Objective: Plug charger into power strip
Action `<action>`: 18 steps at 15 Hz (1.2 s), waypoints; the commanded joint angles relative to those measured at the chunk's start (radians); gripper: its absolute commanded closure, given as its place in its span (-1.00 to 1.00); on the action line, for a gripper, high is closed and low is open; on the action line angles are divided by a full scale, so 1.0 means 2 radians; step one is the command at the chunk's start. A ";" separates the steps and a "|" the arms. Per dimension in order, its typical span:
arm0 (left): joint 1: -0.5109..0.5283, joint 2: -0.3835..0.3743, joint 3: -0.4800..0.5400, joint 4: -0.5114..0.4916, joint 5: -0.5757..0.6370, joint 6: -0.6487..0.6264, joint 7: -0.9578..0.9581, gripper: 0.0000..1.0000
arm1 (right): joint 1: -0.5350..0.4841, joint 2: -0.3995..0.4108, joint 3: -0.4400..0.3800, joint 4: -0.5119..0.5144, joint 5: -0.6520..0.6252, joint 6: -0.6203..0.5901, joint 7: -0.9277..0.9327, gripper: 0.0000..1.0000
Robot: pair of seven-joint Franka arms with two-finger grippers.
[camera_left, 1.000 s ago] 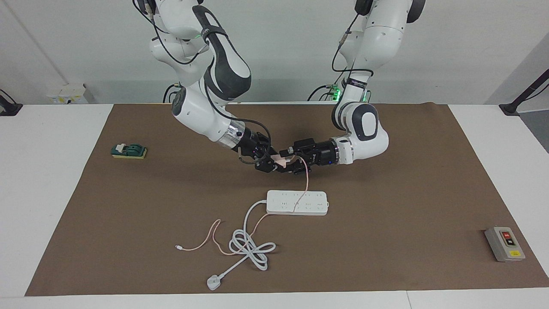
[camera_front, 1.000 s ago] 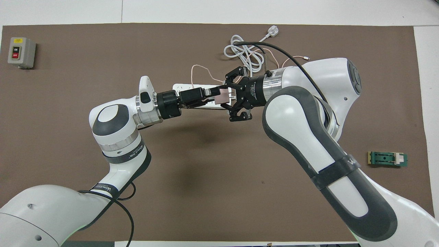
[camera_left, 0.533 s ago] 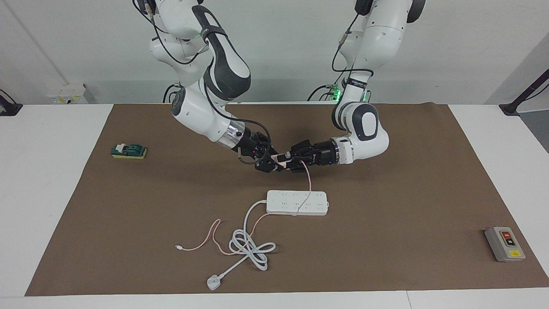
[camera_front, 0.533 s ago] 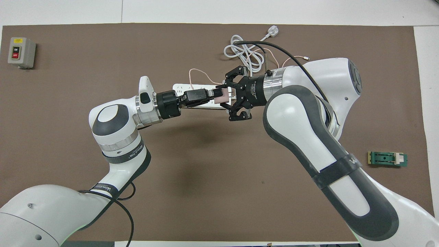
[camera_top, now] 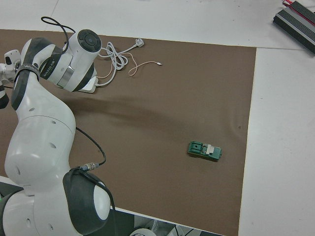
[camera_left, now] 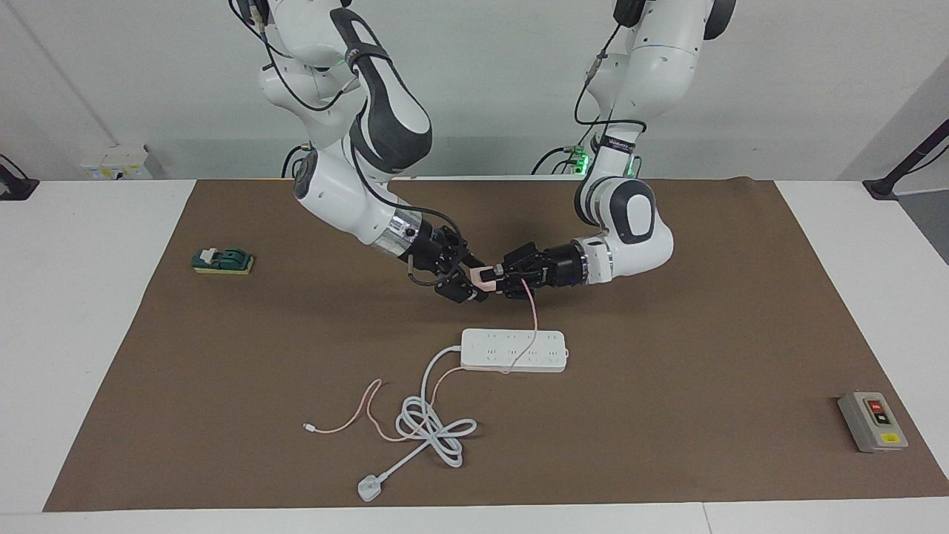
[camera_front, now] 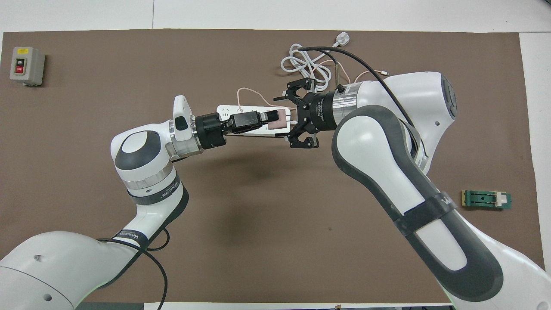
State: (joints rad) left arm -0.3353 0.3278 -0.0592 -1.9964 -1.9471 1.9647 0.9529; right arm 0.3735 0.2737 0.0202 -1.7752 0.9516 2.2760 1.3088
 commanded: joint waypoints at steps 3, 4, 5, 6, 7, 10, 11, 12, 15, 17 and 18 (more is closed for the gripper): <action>0.003 -0.001 0.001 -0.001 0.005 -0.007 0.009 1.00 | -0.024 -0.003 -0.002 0.013 0.007 -0.007 0.009 -1.00; 0.002 -0.005 0.002 0.000 0.005 0.002 0.005 1.00 | -0.030 -0.005 -0.002 0.013 0.004 -0.013 0.009 -1.00; -0.001 -0.016 0.002 0.000 0.005 0.031 0.001 1.00 | -0.038 -0.009 -0.002 0.013 0.001 -0.018 0.009 -1.00; -0.004 -0.032 0.001 0.000 0.009 0.072 -0.009 1.00 | -0.048 -0.013 -0.002 0.013 -0.001 -0.026 0.008 -1.00; -0.011 -0.044 0.000 0.001 0.030 0.103 -0.037 1.00 | -0.056 -0.017 -0.003 0.013 -0.003 -0.034 0.007 -1.00; -0.014 -0.085 0.001 0.008 0.139 0.158 -0.148 1.00 | -0.075 -0.035 -0.003 0.013 -0.035 -0.046 0.005 -1.00; -0.010 -0.106 0.002 0.004 0.179 0.160 -0.199 1.00 | -0.085 -0.045 -0.003 0.014 -0.070 -0.068 0.001 -1.00; -0.006 -0.134 0.003 -0.004 0.218 0.160 -0.275 1.00 | -0.095 -0.055 -0.003 0.016 -0.105 -0.090 -0.011 -1.00; 0.011 -0.180 0.003 -0.007 0.408 0.151 -0.454 1.00 | -0.112 -0.069 -0.004 0.029 -0.148 -0.139 -0.042 -1.00; 0.033 -0.202 0.004 0.004 0.543 0.094 -0.575 1.00 | -0.119 -0.083 -0.003 0.032 -0.182 -0.167 -0.070 -1.00; 0.044 -0.204 0.004 0.025 0.599 0.050 -0.618 1.00 | -0.121 -0.091 -0.003 0.032 -0.197 -0.178 -0.092 -1.00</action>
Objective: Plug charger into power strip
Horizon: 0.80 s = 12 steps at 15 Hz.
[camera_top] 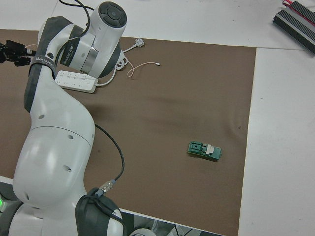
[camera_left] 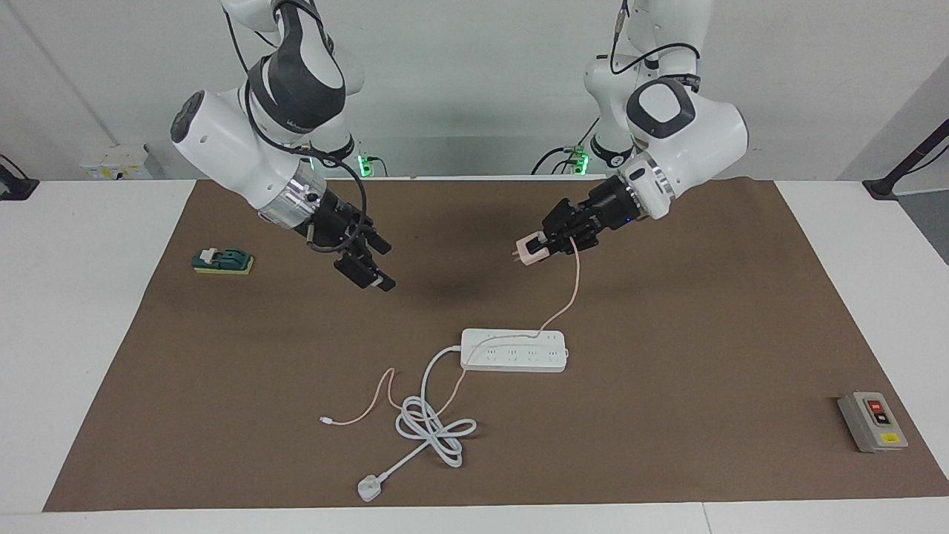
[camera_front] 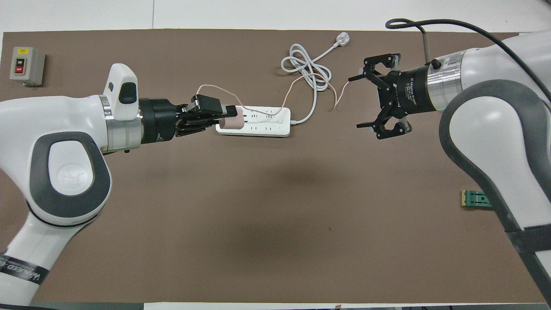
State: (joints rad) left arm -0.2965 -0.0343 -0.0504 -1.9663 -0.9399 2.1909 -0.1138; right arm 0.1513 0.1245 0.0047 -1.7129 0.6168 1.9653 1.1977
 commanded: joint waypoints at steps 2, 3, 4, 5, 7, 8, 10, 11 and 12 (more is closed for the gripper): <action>0.052 -0.023 -0.002 0.047 0.159 -0.148 -0.144 1.00 | -0.010 -0.030 0.004 0.000 -0.062 -0.046 -0.085 -1.00; 0.058 -0.020 -0.002 0.061 0.168 -0.177 -0.173 1.00 | -0.011 -0.036 0.004 0.000 -0.077 -0.057 -0.111 -1.00; 0.061 -0.017 -0.002 0.078 0.181 -0.205 -0.209 1.00 | -0.012 -0.040 0.005 0.000 -0.094 -0.065 -0.138 -1.00; 0.066 -0.015 -0.002 0.082 0.200 -0.217 -0.234 1.00 | -0.012 -0.042 0.005 0.000 -0.110 -0.071 -0.168 -1.00; 0.077 -0.022 -0.002 0.071 0.238 -0.232 -0.239 1.00 | -0.014 -0.048 0.004 0.000 -0.139 -0.084 -0.237 -1.00; 0.085 -0.024 -0.002 0.066 0.240 -0.229 -0.241 1.00 | -0.017 -0.048 0.004 0.000 -0.156 -0.088 -0.275 -1.00; 0.096 -0.024 -0.001 0.066 0.261 -0.225 -0.264 1.00 | -0.024 -0.049 0.004 0.000 -0.190 -0.092 -0.363 -1.00; 0.098 -0.024 -0.001 0.067 0.294 -0.224 -0.294 1.00 | -0.026 -0.051 0.004 0.000 -0.207 -0.094 -0.409 -1.00; 0.098 -0.027 -0.002 0.068 0.324 -0.222 -0.325 1.00 | -0.027 -0.052 0.004 0.001 -0.225 -0.101 -0.451 -1.00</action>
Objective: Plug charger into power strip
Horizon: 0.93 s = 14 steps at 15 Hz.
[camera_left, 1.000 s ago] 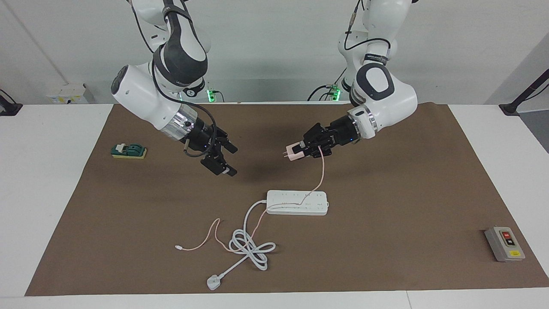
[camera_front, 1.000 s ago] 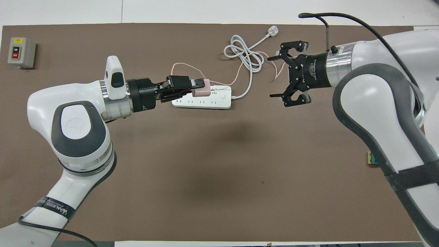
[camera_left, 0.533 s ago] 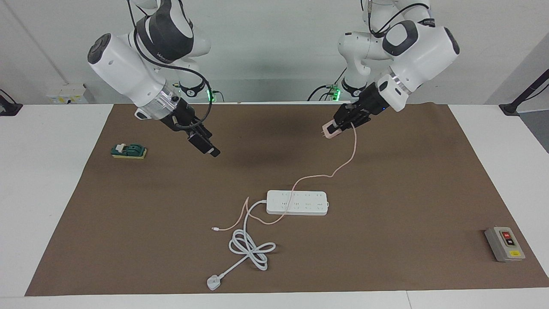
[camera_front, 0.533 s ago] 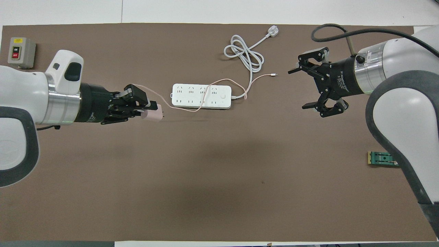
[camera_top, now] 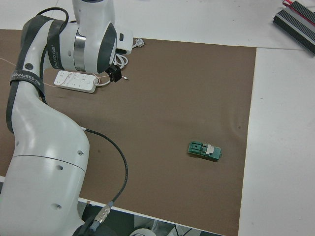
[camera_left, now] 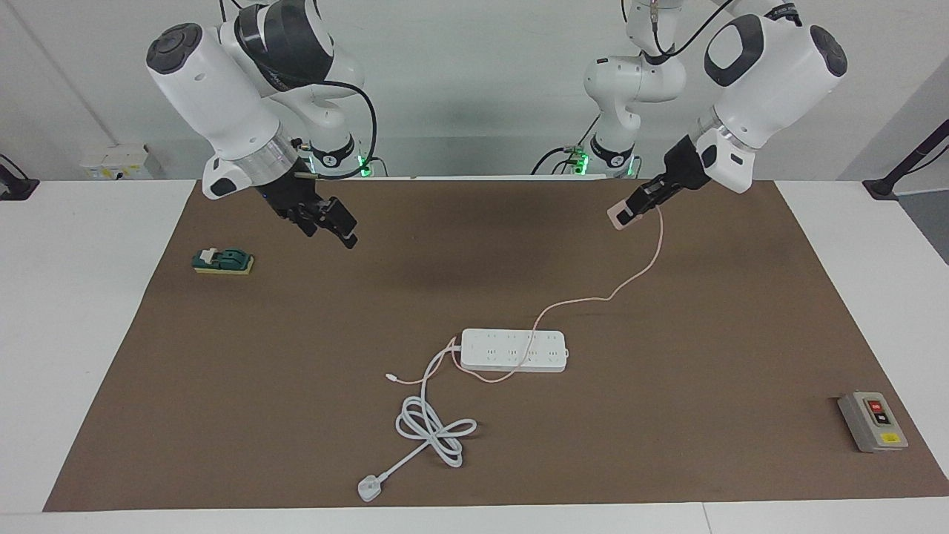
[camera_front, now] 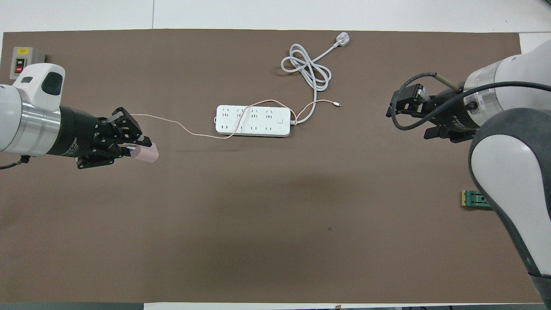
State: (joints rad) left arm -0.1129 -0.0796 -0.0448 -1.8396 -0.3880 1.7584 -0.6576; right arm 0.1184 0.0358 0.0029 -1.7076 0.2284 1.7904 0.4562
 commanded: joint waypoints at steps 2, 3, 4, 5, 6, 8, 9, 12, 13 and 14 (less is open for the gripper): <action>0.003 -0.004 -0.006 0.006 0.061 -0.001 -0.081 1.00 | -0.012 -0.014 0.005 -0.001 -0.075 -0.022 -0.158 -1.00; 0.005 -0.003 -0.006 0.006 0.061 0.006 -0.118 1.00 | -0.013 -0.015 0.005 0.002 -0.092 -0.032 -0.189 -1.00; 0.005 -0.002 -0.008 0.008 0.061 0.015 -0.173 1.00 | -0.018 -0.015 0.005 0.013 -0.105 -0.051 -0.218 -1.00; 0.002 0.000 -0.008 0.009 0.061 0.017 -0.219 1.00 | -0.025 -0.015 0.006 0.025 -0.107 -0.074 -0.242 -1.00; 0.000 -0.001 -0.008 0.006 0.061 0.020 -0.259 1.00 | -0.032 -0.015 0.006 0.037 -0.107 -0.093 -0.260 -1.00; -0.001 -0.002 -0.008 0.002 0.061 0.030 -0.322 1.00 | -0.041 -0.017 0.006 0.054 -0.111 -0.122 -0.292 -1.00; -0.002 -0.003 -0.009 0.002 0.061 0.029 -0.351 1.00 | -0.045 -0.021 0.006 0.060 -0.116 -0.133 -0.301 -1.00; -0.014 -0.013 -0.009 -0.021 0.064 0.039 -0.370 1.00 | -0.055 -0.042 0.006 0.065 -0.117 -0.171 -0.303 -1.00; -0.013 -0.014 -0.008 -0.023 0.064 0.031 -0.381 1.00 | -0.057 -0.048 0.006 0.065 -0.117 -0.179 -0.300 -1.00; -0.014 -0.017 -0.008 -0.028 0.076 0.030 -0.415 1.00 | -0.062 -0.052 0.007 0.064 -0.116 -0.186 -0.299 -1.00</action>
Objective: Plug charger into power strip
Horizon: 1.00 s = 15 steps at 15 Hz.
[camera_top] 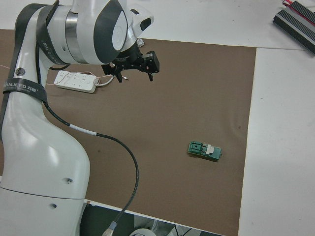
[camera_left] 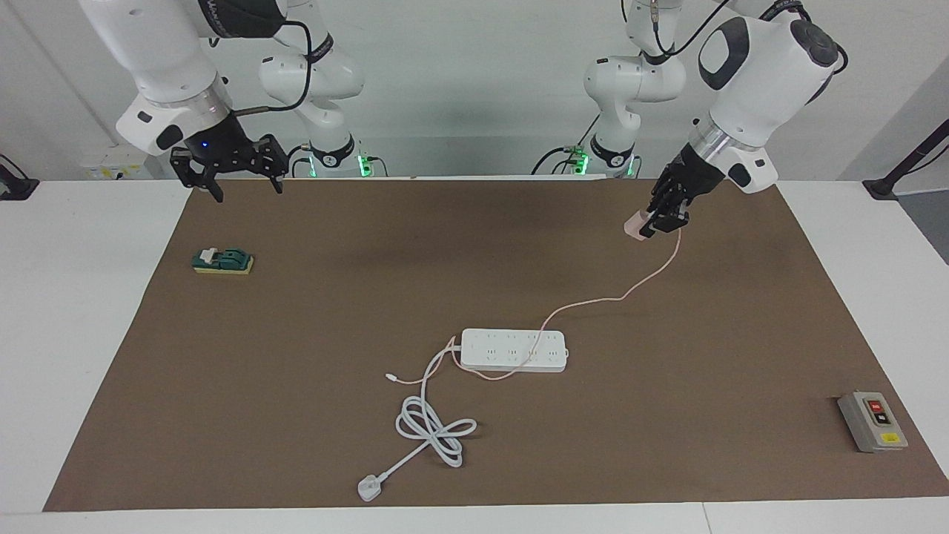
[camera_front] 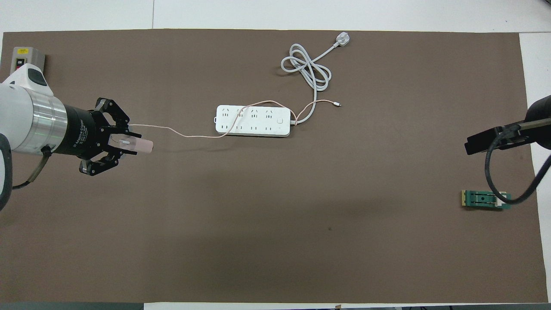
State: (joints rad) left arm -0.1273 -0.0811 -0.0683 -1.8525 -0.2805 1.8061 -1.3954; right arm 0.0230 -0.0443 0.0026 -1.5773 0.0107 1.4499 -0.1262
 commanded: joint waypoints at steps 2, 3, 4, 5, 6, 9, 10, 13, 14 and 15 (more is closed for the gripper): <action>-0.015 -0.023 0.000 -0.035 0.065 0.017 -0.081 1.00 | -0.021 -0.015 0.008 -0.004 -0.006 -0.017 -0.007 -1.00; -0.017 -0.024 -0.001 -0.044 0.070 0.021 -0.100 1.00 | -0.021 -0.018 0.007 -0.004 -0.006 -0.017 -0.007 -1.00; -0.017 -0.029 -0.001 -0.052 0.070 0.021 -0.120 1.00 | -0.021 -0.018 0.007 -0.004 -0.007 -0.017 -0.007 -1.00; -0.018 -0.032 -0.002 -0.061 0.081 0.023 -0.145 1.00 | -0.021 -0.018 0.007 -0.004 -0.007 -0.017 -0.007 -1.00; -0.024 -0.029 -0.003 -0.062 0.110 0.023 -0.160 1.00 | -0.022 -0.018 0.007 -0.004 -0.007 -0.017 -0.007 -1.00; -0.048 -0.006 -0.003 -0.055 0.162 0.023 -0.210 1.00 | -0.022 -0.018 0.007 -0.005 -0.007 -0.015 -0.007 -1.00; -0.051 0.007 -0.003 -0.048 0.179 0.022 -0.225 1.00 | -0.022 -0.019 0.007 -0.007 -0.008 -0.013 -0.007 -1.00; -0.055 0.040 -0.003 -0.033 0.220 0.007 -0.247 1.00 | -0.021 -0.019 0.006 -0.006 -0.009 -0.012 -0.006 -1.00; -0.051 0.041 -0.003 -0.030 0.232 -0.010 -0.246 1.00 | -0.021 -0.019 0.006 -0.006 -0.009 -0.012 -0.006 -1.00; -0.051 0.042 -0.003 -0.030 0.252 -0.025 -0.246 1.00 | -0.021 -0.019 0.006 -0.006 -0.009 -0.012 -0.006 -1.00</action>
State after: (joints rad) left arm -0.2294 -0.0137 -0.0805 -1.9418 0.1574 1.8196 -1.8692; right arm -0.0038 -0.0721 0.0030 -1.5780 0.0103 1.4211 -0.1262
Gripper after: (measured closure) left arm 0.687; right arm 0.000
